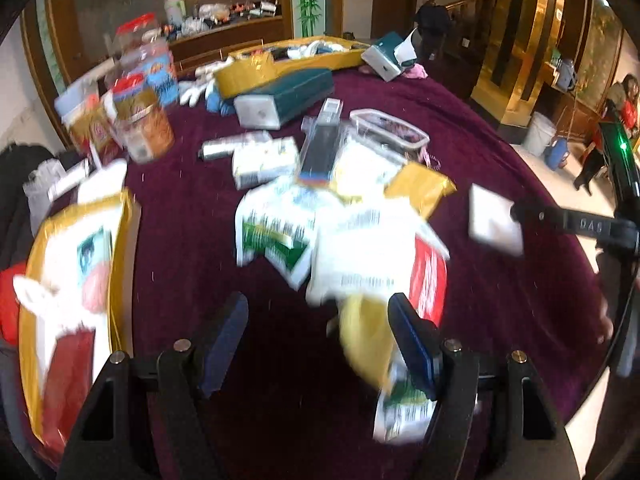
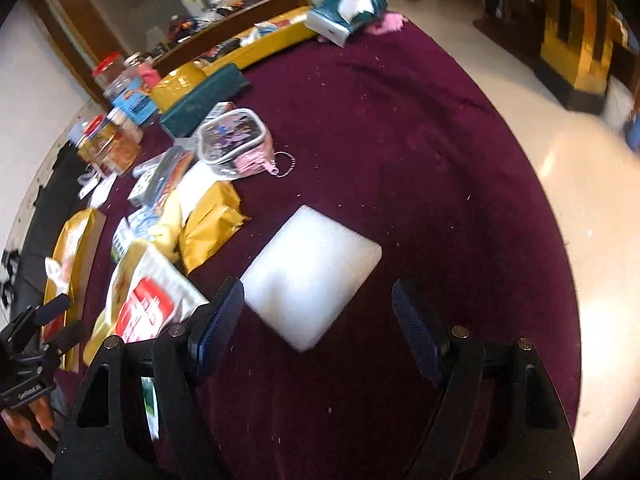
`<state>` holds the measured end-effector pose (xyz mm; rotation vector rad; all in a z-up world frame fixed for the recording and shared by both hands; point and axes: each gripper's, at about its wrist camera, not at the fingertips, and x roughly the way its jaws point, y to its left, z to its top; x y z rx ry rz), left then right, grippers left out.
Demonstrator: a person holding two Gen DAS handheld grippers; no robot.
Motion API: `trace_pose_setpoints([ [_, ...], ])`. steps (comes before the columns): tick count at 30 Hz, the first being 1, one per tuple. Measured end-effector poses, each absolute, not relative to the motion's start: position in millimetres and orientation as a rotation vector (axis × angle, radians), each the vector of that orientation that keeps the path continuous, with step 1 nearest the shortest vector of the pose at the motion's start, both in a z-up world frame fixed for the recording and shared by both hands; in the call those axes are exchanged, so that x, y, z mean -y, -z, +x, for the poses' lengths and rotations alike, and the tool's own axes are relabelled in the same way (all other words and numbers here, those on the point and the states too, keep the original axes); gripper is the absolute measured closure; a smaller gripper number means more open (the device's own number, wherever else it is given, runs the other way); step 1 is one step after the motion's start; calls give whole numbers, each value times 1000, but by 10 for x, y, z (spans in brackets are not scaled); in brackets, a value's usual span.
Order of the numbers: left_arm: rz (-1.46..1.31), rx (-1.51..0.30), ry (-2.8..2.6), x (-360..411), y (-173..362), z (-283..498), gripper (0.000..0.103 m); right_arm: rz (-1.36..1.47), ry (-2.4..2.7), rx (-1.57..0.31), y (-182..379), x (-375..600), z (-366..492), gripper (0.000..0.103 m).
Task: Organize soft objects
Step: 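Move the right gripper to the white foam block and grasp it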
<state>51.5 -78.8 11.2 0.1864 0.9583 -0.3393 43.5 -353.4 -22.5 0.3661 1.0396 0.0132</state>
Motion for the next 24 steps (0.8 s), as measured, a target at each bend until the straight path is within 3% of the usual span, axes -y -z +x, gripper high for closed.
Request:
trace_pose_setpoints([
  [7,274,-972,240,1038,18,817,30,401,48,-1110,435,3496,668,24],
  [9,293,-966,237,1055,66,824,24,368,83,-1124,438,3416,722,23],
  [13,285,-959,184,943,78,877,23,270,146,-1153,448,3217,817,22],
  [17,266,-991,154,783,148,947,23,173,167,-1148,502,3062,881,10],
  [24,263,-992,205,765,121,911,23,102,149,-1063,517,3038,792,13],
])
